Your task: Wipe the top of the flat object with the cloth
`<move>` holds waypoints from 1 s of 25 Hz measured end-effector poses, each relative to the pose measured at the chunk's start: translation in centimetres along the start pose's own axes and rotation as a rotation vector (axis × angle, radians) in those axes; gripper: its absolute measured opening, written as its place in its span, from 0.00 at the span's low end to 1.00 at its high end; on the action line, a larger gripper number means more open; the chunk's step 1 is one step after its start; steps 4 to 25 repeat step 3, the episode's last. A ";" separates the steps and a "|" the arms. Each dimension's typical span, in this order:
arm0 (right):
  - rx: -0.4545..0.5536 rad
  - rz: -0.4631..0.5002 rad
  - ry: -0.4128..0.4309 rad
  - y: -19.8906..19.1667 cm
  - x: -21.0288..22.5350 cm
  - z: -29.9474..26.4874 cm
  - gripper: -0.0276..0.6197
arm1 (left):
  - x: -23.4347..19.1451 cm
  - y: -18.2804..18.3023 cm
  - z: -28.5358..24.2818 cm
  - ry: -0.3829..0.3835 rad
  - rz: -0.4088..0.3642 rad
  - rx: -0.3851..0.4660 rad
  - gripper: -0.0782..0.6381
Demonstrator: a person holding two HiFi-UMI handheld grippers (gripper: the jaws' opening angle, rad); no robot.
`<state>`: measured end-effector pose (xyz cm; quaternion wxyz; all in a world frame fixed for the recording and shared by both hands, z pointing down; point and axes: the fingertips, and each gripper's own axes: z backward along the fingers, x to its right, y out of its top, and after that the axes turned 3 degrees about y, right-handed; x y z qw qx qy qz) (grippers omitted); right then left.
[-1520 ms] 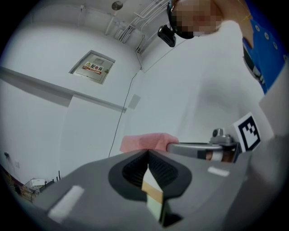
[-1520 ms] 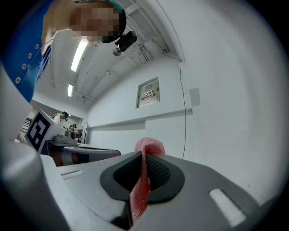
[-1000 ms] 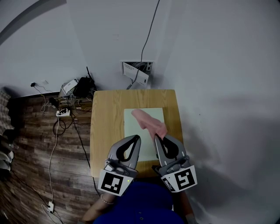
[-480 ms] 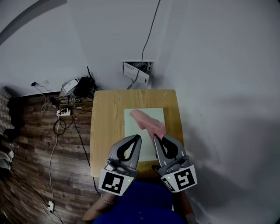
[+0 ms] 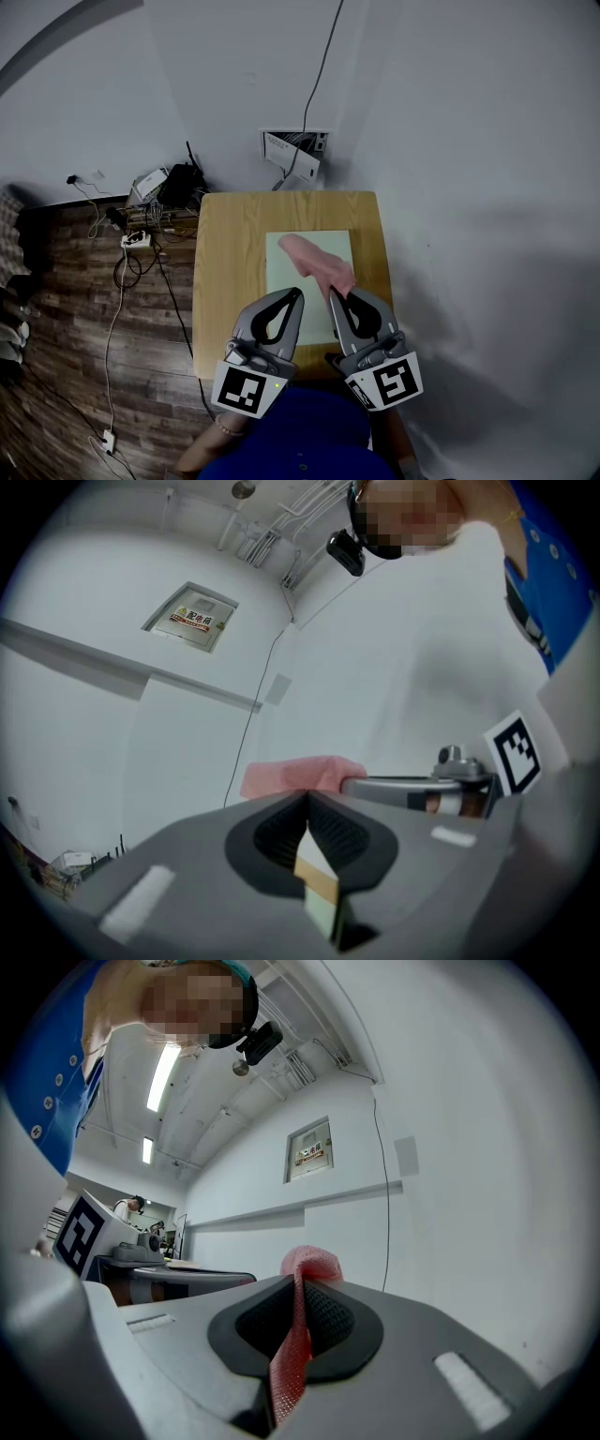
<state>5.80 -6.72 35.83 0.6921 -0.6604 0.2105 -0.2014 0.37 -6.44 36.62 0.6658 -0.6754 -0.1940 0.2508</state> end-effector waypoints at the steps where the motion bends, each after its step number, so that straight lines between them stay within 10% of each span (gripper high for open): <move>1: -0.001 0.001 0.002 0.0 0.0 0.0 0.06 | 0.0 0.0 0.0 0.000 0.000 0.000 0.11; 25: -0.002 0.001 0.005 -0.1 0.0 -0.1 0.06 | 0.0 -0.1 -0.1 -0.001 -0.001 0.000 0.11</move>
